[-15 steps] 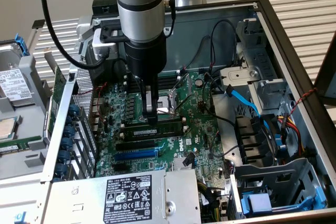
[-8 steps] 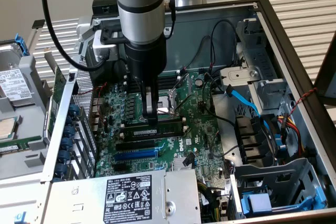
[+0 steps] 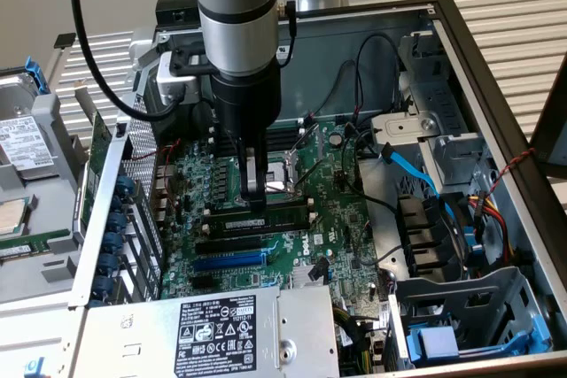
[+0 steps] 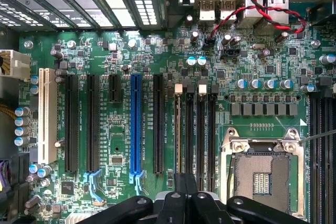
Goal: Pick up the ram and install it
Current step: 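Press down the ram until it locks into place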
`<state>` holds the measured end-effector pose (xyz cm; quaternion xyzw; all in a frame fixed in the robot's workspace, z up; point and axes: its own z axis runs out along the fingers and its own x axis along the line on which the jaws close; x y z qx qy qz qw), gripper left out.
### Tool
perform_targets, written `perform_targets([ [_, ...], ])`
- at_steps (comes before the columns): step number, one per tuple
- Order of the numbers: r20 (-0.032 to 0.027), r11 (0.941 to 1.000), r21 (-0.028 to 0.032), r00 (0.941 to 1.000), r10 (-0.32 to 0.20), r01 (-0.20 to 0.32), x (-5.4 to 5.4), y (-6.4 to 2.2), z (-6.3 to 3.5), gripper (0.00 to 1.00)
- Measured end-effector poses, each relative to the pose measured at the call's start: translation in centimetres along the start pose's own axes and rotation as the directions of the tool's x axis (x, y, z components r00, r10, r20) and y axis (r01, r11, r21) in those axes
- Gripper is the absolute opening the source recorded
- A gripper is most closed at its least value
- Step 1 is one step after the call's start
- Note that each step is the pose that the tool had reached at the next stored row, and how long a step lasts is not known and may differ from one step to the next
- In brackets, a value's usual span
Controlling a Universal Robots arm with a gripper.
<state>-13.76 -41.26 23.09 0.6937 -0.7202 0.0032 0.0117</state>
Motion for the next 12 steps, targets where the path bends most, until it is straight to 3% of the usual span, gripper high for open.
perform_targets([
  [12, 0.0006, 1.0000, -0.0001, 1.0000, 0.000, 0.000, 0.09, -0.01, 0.03, 0.10],
])
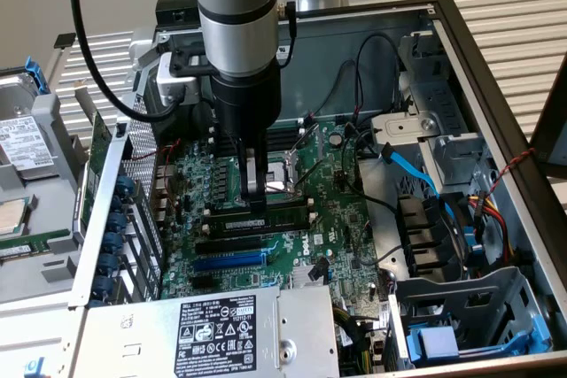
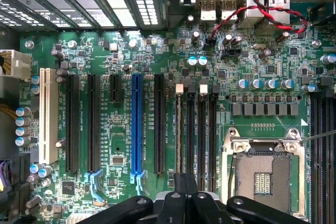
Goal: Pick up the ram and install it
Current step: 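Press down the ram until it locks into place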
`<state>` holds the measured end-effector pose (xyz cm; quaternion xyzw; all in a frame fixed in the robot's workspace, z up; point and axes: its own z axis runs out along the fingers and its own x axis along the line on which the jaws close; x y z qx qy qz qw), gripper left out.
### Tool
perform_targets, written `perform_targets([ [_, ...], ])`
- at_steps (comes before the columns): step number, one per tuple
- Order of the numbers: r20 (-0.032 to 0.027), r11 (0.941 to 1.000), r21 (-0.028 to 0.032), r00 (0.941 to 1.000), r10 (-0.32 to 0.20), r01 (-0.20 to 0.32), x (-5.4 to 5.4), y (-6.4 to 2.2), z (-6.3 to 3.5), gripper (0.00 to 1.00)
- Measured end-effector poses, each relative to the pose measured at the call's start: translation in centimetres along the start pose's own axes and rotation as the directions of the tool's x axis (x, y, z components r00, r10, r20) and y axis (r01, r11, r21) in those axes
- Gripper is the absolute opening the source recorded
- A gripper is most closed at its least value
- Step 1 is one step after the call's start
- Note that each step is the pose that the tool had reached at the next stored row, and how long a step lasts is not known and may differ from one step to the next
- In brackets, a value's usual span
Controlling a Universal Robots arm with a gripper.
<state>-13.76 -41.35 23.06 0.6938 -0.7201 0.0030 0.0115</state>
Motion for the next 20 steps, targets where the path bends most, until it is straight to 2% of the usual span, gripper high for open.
perform_targets([
  [8, 0.0032, 1.0000, 0.0000, 1.0000, 0.000, 0.000, 0.04, 0.00, 0.18, 0.10],
  [16, 0.0026, 1.0000, -0.0004, 1.0000, 0.000, 0.000, 0.05, 0.00, 0.35, 0.10],
  [19, 0.0054, 1.0000, 0.0017, 1.0000, 0.000, 0.000, 0.02, -0.02, 0.09, 0.10],
  [20, 0.0041, 1.0000, 0.0007, 1.0000, 0.000, 0.000, 0.04, -0.01, -0.22, 0.10],
])
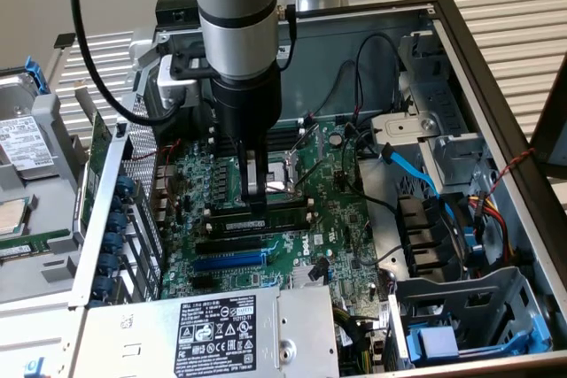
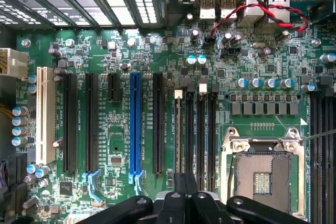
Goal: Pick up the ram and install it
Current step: 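Press down the ram until it locks into place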
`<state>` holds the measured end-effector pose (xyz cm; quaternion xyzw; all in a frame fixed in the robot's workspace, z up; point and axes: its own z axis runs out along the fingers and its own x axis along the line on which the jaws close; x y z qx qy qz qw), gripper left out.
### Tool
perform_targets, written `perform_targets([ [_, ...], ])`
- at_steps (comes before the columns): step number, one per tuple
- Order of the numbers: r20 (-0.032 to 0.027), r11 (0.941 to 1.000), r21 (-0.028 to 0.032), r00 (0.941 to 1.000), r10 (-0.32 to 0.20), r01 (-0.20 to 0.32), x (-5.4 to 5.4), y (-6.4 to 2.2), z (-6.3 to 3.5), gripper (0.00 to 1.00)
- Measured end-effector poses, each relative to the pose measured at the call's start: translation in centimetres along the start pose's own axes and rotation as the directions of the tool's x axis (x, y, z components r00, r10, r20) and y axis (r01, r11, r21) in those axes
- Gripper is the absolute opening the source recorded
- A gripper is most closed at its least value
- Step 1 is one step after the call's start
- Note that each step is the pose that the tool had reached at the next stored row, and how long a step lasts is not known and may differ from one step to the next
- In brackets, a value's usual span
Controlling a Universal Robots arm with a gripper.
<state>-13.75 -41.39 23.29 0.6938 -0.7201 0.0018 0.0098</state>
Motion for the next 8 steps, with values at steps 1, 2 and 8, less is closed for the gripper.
perform_targets([
  [1, -0.0008, 1.0000, -0.0007, 1.0000, 0.000, 0.000, 0.0, 0.01, -0.30, 0.10],
  [2, -0.0006, 1.0000, -0.0006, 1.0000, 0.000, 0.000, 0.0, 0.01, -0.55, 0.10],
  [8, -0.0009, 1.0000, -0.0007, 1.0000, 0.000, 0.000, 0.0, 0.02, -1.40, 0.10],
])
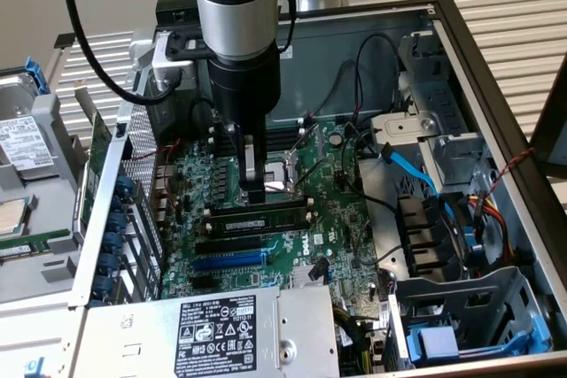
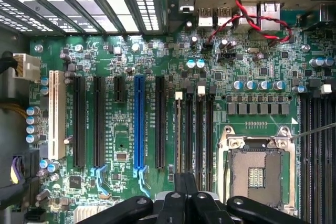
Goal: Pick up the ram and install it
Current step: 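Press down the ram until it locks into place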
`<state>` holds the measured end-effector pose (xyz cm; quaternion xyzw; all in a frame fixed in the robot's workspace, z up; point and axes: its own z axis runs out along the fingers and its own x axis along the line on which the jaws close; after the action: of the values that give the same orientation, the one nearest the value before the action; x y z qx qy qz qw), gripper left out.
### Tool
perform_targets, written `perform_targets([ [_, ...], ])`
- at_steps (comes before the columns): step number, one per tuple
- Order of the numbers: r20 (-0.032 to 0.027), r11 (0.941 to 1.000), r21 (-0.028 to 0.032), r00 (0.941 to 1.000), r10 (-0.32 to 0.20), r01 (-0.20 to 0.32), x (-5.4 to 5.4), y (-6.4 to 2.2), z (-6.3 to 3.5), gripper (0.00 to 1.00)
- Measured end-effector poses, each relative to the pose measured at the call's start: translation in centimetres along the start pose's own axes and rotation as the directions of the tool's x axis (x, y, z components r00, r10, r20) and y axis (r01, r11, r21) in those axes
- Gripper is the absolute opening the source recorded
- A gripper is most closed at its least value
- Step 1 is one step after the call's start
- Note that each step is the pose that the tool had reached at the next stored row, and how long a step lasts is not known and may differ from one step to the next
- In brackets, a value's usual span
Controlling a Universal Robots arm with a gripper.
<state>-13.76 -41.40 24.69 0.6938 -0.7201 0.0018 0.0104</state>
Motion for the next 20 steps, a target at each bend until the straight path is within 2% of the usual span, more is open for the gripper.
perform_targets([
  [5, 0.0001, 1.0000, 0.0001, 1.0000, 0.002, -0.002, 0.00, 0.00, -0.37, 0.10],
  [11, 0.0008, 0.9965, -0.0015, 0.9965, 0.084, -0.084, 0.01, 0.01, -0.38, 0.10],
  [16, 0.0016, 0.9868, -0.0030, 0.9868, 0.162, -0.162, 0.01, 0.00, -0.38, 0.10],
  [20, 0.0021, 0.9748, -0.0043, 0.9748, 0.223, -0.223, 0.01, 0.00, -0.38, 0.10],
])
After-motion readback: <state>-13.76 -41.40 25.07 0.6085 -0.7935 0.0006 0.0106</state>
